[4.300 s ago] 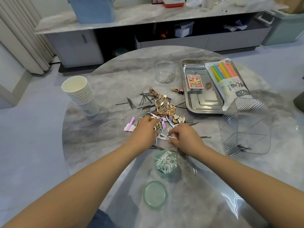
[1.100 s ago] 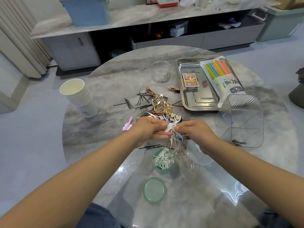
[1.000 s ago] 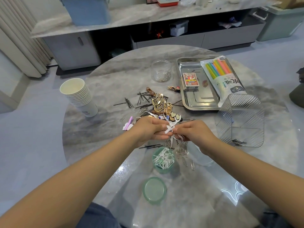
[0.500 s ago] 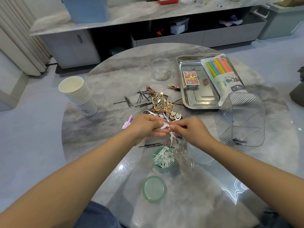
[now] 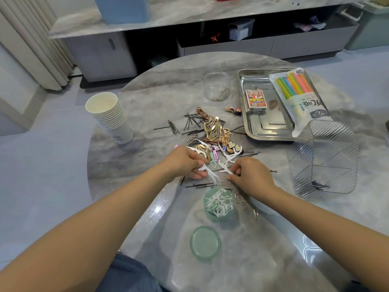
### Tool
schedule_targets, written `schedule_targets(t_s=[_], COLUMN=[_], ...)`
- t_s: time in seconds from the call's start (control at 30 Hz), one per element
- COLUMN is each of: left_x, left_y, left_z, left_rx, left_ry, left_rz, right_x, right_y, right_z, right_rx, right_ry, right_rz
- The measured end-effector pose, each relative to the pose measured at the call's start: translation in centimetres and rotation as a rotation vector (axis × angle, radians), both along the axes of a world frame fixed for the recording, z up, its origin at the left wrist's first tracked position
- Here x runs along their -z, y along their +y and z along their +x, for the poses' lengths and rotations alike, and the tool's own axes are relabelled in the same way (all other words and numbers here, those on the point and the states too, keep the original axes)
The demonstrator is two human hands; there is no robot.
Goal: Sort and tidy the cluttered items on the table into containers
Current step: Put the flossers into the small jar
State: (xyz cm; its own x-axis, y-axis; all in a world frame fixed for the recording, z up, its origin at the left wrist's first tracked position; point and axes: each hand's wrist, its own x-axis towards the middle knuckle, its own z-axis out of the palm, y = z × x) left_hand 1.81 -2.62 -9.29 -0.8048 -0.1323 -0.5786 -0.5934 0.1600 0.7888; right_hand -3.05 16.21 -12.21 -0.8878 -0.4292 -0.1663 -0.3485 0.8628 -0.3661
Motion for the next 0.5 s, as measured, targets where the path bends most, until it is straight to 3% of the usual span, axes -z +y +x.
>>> schedule_targets(t_s=[0.27,0.5], left_x=[0.5,0.3], left_y=[0.2,0.3], left_z=[-0.3,-0.1], left_rx=[-0.050,-0.119], left_ry=[-0.006,-0.043], left_rz=[0.065,0.230], right_x=[-0.3,-2.1], right_y=[0.3,-0.5], right_z=[-0.7,-0.4], right_rx=[0.088,0.220], right_ry=[-0.144,-0.341], right_rz=[-0.064,-0.573])
